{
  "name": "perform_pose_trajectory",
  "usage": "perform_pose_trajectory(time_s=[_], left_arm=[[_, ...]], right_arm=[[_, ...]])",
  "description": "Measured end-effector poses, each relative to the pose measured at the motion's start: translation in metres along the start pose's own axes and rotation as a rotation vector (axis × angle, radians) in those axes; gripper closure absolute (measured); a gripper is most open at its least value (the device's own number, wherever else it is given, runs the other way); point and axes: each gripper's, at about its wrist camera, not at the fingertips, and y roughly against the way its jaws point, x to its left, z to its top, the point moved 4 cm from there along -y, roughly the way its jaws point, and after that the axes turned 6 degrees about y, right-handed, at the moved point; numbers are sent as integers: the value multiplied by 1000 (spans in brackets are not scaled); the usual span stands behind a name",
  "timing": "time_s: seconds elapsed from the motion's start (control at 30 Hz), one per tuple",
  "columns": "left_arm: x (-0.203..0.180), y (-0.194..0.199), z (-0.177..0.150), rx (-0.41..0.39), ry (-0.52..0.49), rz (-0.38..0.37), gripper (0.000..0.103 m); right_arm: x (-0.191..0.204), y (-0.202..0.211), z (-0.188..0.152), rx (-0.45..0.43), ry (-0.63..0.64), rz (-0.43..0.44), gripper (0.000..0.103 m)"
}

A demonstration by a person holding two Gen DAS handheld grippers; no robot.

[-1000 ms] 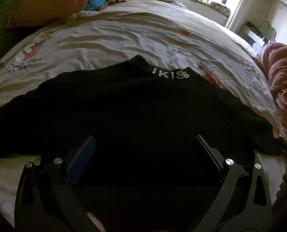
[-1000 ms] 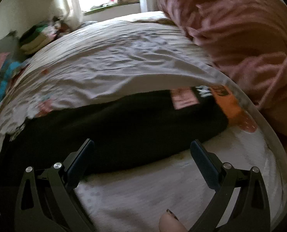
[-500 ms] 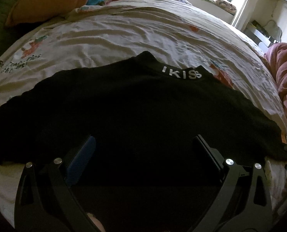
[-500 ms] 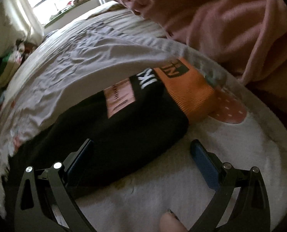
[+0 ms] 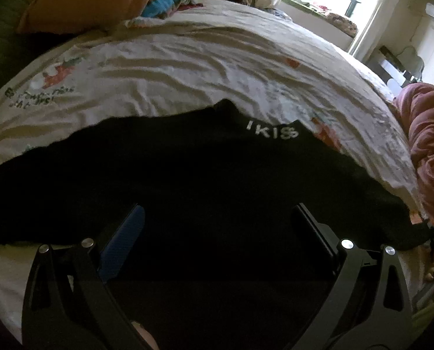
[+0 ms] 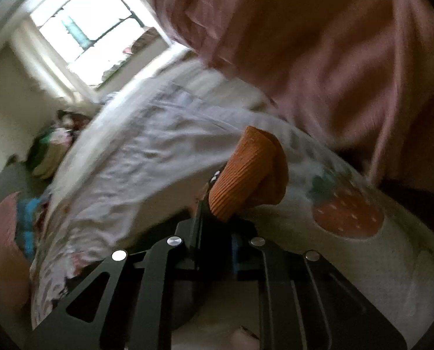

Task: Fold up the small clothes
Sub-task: 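Lift the sleeve by its cuff with the right gripper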

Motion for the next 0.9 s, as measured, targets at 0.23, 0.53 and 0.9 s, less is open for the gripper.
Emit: perform_pose_trajectory(time_s=[0.23,0.53,0.9], left_arm=[[-8,26,10,-33,3,-40,9],[7,43,15,-46,48,-66,9],[46,47,18,-24,155,-142,9]], right_arm=[[74,44,13,-81,182,159,91],[183,78,-14,-94,399,332,91],[287,83,-84,-55,631,419,91]])
